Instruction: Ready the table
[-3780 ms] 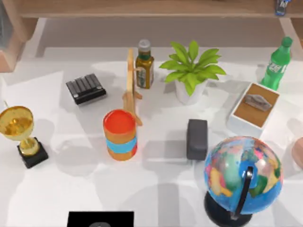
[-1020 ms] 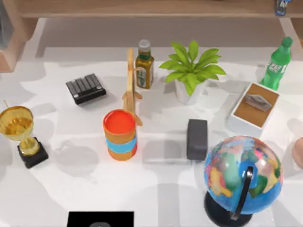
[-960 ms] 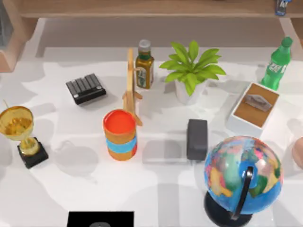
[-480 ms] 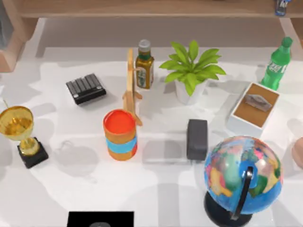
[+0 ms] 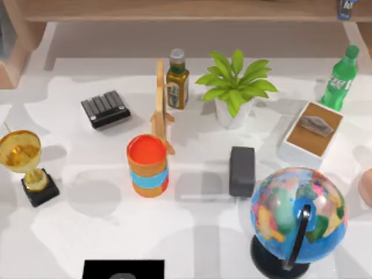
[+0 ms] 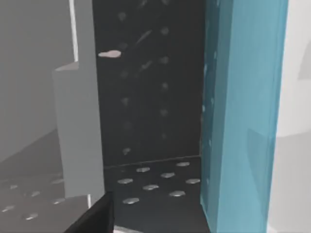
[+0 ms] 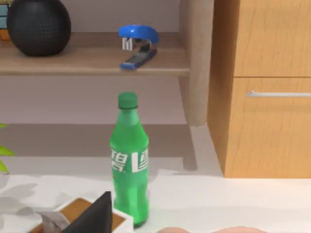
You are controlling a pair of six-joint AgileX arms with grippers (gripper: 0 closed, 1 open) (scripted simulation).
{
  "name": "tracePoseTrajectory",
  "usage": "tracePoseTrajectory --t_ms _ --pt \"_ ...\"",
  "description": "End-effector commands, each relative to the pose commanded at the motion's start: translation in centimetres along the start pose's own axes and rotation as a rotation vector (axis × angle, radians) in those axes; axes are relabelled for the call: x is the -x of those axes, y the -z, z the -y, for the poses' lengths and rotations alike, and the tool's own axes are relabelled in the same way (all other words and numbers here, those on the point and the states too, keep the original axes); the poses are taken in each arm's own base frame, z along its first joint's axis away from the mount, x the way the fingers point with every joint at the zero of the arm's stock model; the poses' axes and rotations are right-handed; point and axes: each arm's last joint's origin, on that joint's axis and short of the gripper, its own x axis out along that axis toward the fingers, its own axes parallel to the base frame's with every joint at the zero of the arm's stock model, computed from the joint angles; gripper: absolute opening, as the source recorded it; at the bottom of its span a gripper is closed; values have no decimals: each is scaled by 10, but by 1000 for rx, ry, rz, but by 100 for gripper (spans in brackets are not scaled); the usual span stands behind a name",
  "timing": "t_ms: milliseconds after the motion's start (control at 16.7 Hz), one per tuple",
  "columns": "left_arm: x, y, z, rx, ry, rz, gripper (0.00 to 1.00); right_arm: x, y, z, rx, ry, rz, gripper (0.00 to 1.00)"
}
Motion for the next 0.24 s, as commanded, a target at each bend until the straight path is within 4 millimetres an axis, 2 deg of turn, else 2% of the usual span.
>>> tracePoseTrajectory --t_ms 240 --pt "13 -2 10 6 16 6 100 0 0 0 0 0 0 100"
